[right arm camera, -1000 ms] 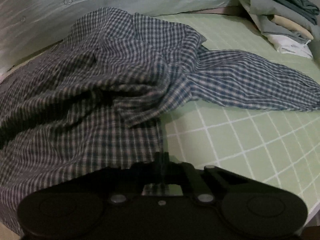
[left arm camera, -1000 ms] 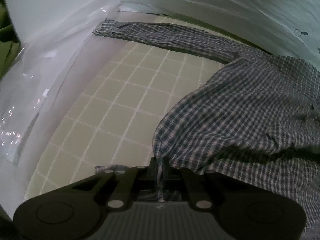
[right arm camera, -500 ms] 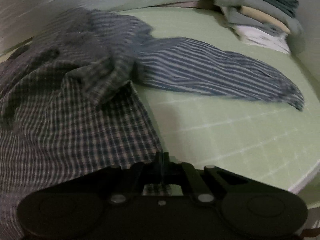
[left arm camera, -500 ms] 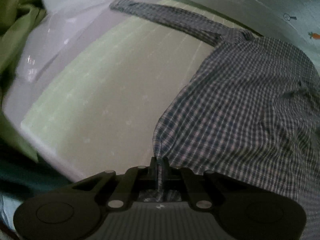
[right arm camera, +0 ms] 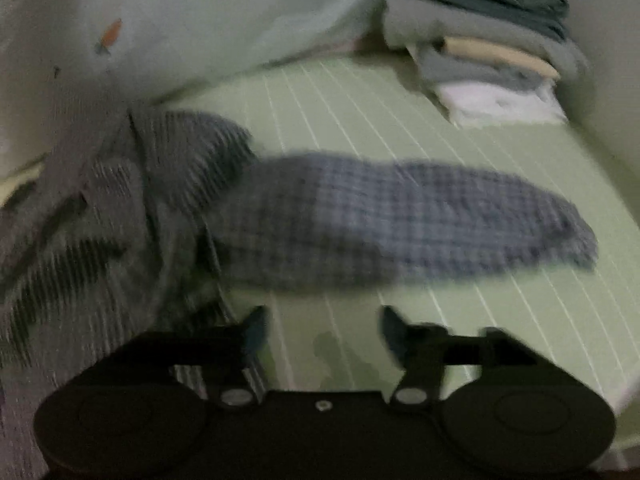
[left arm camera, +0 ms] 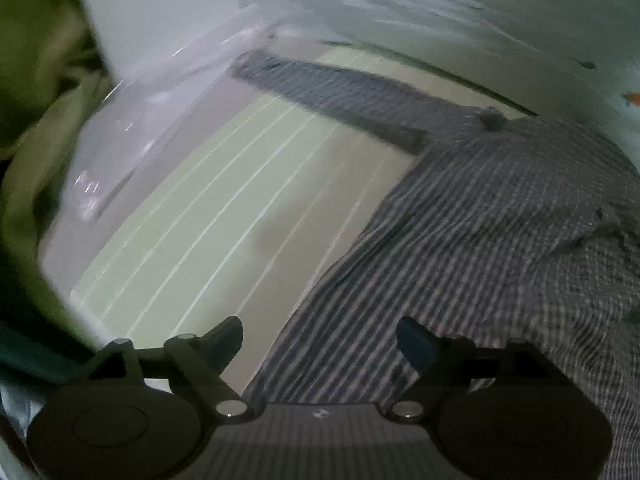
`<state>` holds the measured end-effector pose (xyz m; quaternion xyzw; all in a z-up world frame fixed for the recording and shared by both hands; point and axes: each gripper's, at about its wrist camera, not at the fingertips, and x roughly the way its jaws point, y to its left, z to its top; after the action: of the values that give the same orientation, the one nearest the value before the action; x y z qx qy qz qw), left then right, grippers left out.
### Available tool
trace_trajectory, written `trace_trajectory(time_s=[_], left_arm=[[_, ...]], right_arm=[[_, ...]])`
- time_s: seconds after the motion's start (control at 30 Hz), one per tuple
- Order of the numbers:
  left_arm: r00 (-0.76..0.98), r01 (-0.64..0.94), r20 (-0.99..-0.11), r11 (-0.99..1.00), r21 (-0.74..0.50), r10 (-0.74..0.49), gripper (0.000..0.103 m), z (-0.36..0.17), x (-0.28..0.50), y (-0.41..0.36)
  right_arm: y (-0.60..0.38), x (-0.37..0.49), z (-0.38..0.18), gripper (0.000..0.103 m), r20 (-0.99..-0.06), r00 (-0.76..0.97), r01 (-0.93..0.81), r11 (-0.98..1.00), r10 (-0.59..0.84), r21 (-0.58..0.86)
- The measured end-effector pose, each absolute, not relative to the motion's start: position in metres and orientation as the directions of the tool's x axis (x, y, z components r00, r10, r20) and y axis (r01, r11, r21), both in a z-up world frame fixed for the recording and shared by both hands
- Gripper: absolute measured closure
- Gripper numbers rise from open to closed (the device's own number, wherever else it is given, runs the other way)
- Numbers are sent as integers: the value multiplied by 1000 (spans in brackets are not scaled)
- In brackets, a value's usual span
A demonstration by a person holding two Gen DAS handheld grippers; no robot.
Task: Fold clothes
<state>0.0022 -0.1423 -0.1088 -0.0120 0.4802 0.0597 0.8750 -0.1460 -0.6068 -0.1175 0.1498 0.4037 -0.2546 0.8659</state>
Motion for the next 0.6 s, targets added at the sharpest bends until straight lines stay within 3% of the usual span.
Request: trace_trajectory(time_s=[0.03, 0.07, 0.37, 0.6], left_arm=[[536, -95, -839, 994, 50, 94, 14, -106, 11, -149], [539, -77, -836, 995, 66, 97, 14, -104, 20, -155], [535, -11, -840, 995, 101, 91, 13, -112, 106, -181], [444, -82, -892, 995, 49, 81, 13, -140, 177, -185]], right_arm=[[-609, -137, -115, 1, -760, 565, 552, 832, -321, 59], [-609, -129, -112, 0, -741, 588, 544, 836, -325, 65], [-631, 1, -85, 0, -615, 752, 468, 850, -239, 241], [-616, 131, -91, 0, -661, 742, 369, 891, -112, 263]])
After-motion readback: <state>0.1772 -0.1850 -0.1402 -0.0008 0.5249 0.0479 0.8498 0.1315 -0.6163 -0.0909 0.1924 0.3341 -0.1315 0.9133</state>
